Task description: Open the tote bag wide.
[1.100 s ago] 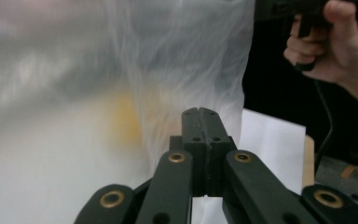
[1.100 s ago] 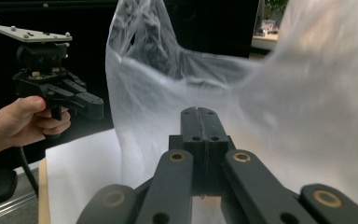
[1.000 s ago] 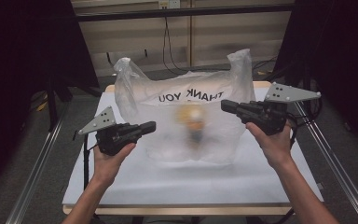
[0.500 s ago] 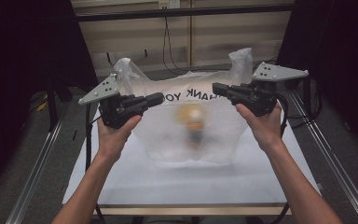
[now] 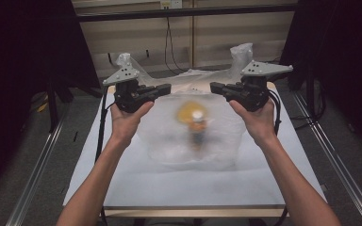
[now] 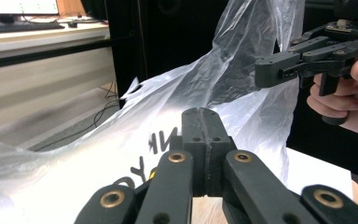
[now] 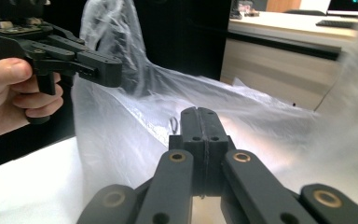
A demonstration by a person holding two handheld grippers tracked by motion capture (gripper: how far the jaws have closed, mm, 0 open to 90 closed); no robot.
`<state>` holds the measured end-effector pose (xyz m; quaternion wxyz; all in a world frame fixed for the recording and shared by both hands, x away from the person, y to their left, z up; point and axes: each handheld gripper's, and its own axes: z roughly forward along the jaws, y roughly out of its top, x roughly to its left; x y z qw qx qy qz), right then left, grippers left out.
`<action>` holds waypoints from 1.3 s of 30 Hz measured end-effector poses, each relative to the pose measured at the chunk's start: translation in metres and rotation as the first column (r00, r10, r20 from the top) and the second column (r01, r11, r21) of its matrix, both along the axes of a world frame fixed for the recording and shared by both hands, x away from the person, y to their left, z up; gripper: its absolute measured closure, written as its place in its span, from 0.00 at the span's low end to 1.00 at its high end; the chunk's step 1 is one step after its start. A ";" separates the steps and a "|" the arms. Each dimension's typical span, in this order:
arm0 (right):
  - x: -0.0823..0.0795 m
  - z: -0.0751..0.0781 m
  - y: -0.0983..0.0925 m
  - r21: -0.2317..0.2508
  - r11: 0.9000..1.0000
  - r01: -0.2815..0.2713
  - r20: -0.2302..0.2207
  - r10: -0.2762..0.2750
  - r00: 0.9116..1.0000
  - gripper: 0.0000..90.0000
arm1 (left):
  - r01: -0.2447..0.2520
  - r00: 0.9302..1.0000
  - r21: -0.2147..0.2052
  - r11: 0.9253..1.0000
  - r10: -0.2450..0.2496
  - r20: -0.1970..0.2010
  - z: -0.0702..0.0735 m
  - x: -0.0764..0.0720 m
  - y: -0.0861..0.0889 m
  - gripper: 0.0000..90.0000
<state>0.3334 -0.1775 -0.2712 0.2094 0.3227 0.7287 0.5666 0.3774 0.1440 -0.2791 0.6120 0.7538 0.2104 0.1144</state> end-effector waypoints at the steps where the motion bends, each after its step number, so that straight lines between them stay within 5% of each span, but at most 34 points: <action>1: 0.000 0.000 0.000 0.000 1.000 0.000 0.000 0.000 1.000 1.00 | -0.002 1.000 -0.006 1.000 0.002 -0.010 -0.002 0.002 0.000 1.00; 22: 0.012 -0.047 -0.005 -0.041 0.998 0.042 -0.075 -0.045 0.996 1.00 | -0.022 0.996 0.067 0.998 0.028 -0.086 -0.048 0.013 -0.003 1.00; 28: 0.012 -0.049 -0.007 -0.059 0.996 0.071 -0.057 -0.074 0.996 1.00 | -0.030 0.995 0.101 0.994 0.039 -0.092 -0.059 0.016 -0.006 1.00; 32: 0.016 -0.061 -0.006 -0.079 0.994 0.071 -0.075 -0.077 0.994 1.00 | -0.009 0.993 0.129 0.992 0.023 -0.112 -0.078 0.015 -0.014 1.00; 39: 0.020 -0.080 0.003 -0.088 0.995 0.041 -0.101 -0.050 0.994 1.00 | 0.035 0.989 0.118 0.992 -0.018 -0.145 -0.103 0.012 -0.032 1.00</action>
